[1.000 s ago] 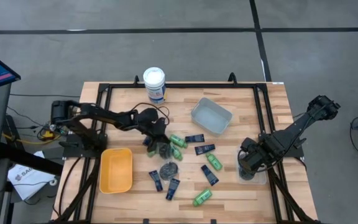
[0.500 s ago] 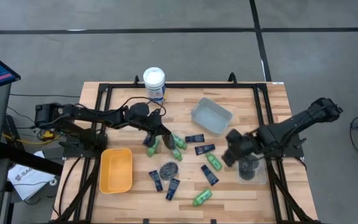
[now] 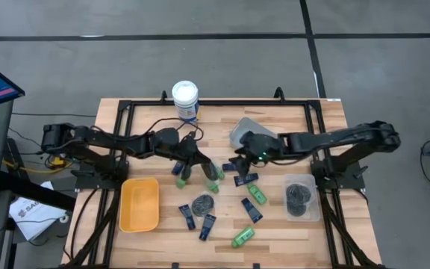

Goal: Pick & Place Travel size toiletries
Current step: Put the black hairbrush into the transparent bin

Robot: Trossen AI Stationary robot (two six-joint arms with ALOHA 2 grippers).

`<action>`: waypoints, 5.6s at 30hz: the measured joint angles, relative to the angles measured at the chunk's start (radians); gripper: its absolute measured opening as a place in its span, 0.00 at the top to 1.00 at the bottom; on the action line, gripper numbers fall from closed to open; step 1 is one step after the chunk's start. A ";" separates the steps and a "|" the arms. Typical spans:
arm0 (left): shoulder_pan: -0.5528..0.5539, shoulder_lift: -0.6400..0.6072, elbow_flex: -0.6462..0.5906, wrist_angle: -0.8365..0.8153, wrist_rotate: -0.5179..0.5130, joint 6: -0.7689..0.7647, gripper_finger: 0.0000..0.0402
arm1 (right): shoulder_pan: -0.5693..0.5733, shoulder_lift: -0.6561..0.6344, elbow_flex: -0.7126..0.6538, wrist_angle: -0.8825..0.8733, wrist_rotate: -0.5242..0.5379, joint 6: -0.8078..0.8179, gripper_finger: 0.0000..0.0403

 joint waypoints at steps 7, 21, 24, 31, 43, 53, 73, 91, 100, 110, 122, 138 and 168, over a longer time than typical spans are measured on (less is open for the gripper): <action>0.005 0.000 0.055 -0.001 -0.037 0.027 1.00 | -0.022 0.102 0.122 -0.072 -0.016 -0.091 0.47; 0.005 0.000 0.055 -0.010 -0.049 0.035 1.00 | -0.025 0.098 0.149 -0.052 -0.021 -0.110 0.28; 0.005 0.000 0.055 -0.010 -0.048 0.035 1.00 | -0.025 0.098 0.149 -0.031 -0.024 -0.108 0.28; 0.003 0.000 0.055 -0.008 -0.046 0.035 1.00 | -0.031 0.098 0.148 -0.027 -0.025 -0.091 0.28; 0.003 0.000 0.055 -0.002 -0.046 0.057 1.00 | -0.032 0.200 0.146 0.014 -0.103 -0.055 0.28; 0.003 0.000 0.055 -0.003 -0.046 0.062 1.00 | -0.039 0.195 0.147 0.022 -0.102 -0.056 0.36; 0.003 0.000 0.055 -0.001 -0.054 0.055 0.95 | -0.039 0.195 0.148 0.021 -0.122 -0.056 0.96; 0.004 -0.315 0.053 -0.225 -0.173 0.054 0.62 | 0.034 -0.103 0.148 -0.533 -0.066 0.086 1.00; 0.004 -0.358 0.053 -0.239 -0.174 0.050 0.61 | 0.309 -0.229 0.148 -1.040 -0.036 0.621 1.00; 0.004 -0.351 0.053 -0.243 -0.174 0.050 0.61 | 0.621 -0.192 0.147 -1.165 -0.038 1.063 1.00; 0.003 -0.351 0.053 -0.243 -0.174 0.050 0.61 | 0.775 -0.110 0.053 -1.086 -0.039 1.379 1.00; 0.003 -0.351 0.053 -0.243 -0.174 -0.028 0.61 | 0.851 -0.392 -0.320 -0.770 0.010 1.586 1.00; -0.112 -0.124 0.053 -0.398 -0.109 -0.163 0.34 | 0.843 -0.525 -0.390 -0.680 0.010 1.515 0.36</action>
